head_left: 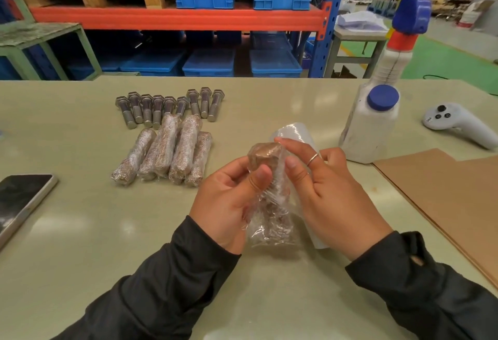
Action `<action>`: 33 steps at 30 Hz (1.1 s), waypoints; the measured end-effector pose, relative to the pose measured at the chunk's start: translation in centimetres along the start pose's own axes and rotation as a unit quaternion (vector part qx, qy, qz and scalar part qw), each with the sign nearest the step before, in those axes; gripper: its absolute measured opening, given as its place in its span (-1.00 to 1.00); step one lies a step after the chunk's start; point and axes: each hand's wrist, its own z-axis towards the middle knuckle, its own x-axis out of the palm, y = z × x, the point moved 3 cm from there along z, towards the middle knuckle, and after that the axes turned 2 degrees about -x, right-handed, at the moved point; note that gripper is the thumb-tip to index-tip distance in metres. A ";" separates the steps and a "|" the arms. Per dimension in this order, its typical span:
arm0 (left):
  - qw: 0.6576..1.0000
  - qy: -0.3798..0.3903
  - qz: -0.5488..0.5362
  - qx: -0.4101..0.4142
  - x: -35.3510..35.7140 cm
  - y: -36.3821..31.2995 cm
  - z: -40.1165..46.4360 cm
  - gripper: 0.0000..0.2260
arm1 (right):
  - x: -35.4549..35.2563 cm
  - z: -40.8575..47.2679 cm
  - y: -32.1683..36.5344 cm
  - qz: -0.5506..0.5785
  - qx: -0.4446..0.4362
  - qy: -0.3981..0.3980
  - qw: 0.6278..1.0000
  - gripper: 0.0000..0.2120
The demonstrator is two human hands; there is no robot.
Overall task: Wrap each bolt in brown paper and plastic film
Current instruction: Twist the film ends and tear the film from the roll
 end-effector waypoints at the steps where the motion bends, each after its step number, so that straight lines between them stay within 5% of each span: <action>1: 1.000 0.000 0.003 0.006 0.1 0.0 0.0 -0.40 | 0.1 -0.1 0.2 -0.017 -0.005 -0.005 1.000 -0.59; 7: 0.998 0.032 -0.043 0.018 1.2 0.3 -0.2 -0.63 | 0.5 -0.3 1.5 -0.100 0.005 -0.033 0.994 -0.60; 17: 0.999 0.027 0.026 0.014 2.3 1.7 -0.6 -0.66 | 0.8 -0.8 1.9 -0.115 -0.010 -0.068 0.991 -0.70; 21: 0.999 0.031 0.022 0.021 2.2 2.3 -0.2 -0.60 | 0.9 -0.9 1.9 -0.117 -0.013 -0.060 0.991 -0.32; 24: 0.999 -0.004 0.015 0.030 1.5 2.1 0.0 -0.69 | 0.4 -0.2 0.5 0.033 0.068 -0.059 0.995 -0.17; 26: 1.000 -0.021 0.006 0.022 1.1 2.0 0.2 -0.59 | 0.0 0.3 -0.9 0.111 0.116 -0.027 0.987 -0.15; 28: 0.998 -0.059 -0.006 -0.004 0.7 1.9 0.4 -0.47 | -0.2 0.3 -1.3 0.139 0.112 -0.001 0.984 -0.25; 33: 0.996 -0.077 -0.022 -0.031 0.4 1.3 0.7 -0.65 | -0.8 0.5 -0.7 0.096 0.052 -0.010 0.994 -0.55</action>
